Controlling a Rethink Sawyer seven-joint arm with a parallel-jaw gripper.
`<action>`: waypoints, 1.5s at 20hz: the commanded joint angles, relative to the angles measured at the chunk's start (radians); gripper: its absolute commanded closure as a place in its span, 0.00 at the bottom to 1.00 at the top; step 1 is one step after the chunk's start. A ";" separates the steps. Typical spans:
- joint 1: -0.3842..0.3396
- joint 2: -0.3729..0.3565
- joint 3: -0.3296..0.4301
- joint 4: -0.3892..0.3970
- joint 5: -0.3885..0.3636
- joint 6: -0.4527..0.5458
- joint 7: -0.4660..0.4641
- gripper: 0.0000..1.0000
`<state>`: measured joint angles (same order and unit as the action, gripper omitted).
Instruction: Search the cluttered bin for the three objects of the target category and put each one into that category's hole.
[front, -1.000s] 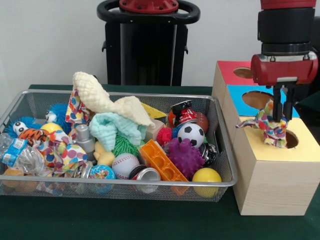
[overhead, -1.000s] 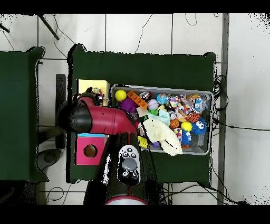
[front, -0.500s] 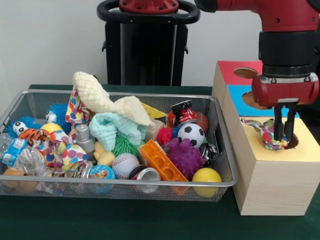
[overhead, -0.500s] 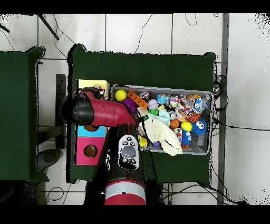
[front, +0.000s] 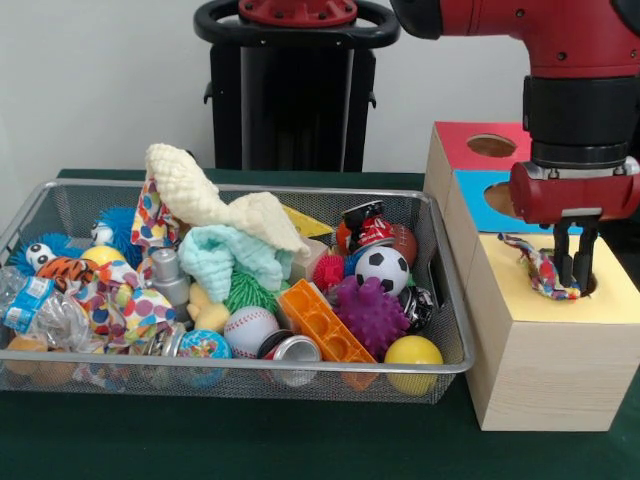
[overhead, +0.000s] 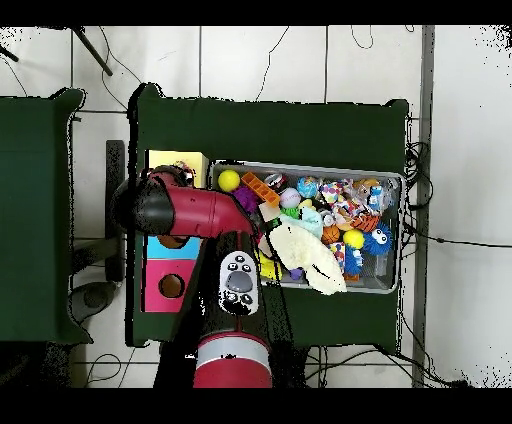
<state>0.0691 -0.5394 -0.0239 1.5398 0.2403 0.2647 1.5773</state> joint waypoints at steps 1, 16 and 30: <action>-0.024 0.112 0.035 -0.013 0.001 -0.041 0.183 1.00; 0.008 0.125 -0.009 -0.046 0.005 -0.007 0.194 1.00; -0.009 0.241 0.006 -0.094 0.007 -0.015 0.181 1.00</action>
<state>0.0950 -0.4109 -0.0451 1.4506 0.2413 0.2565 1.5773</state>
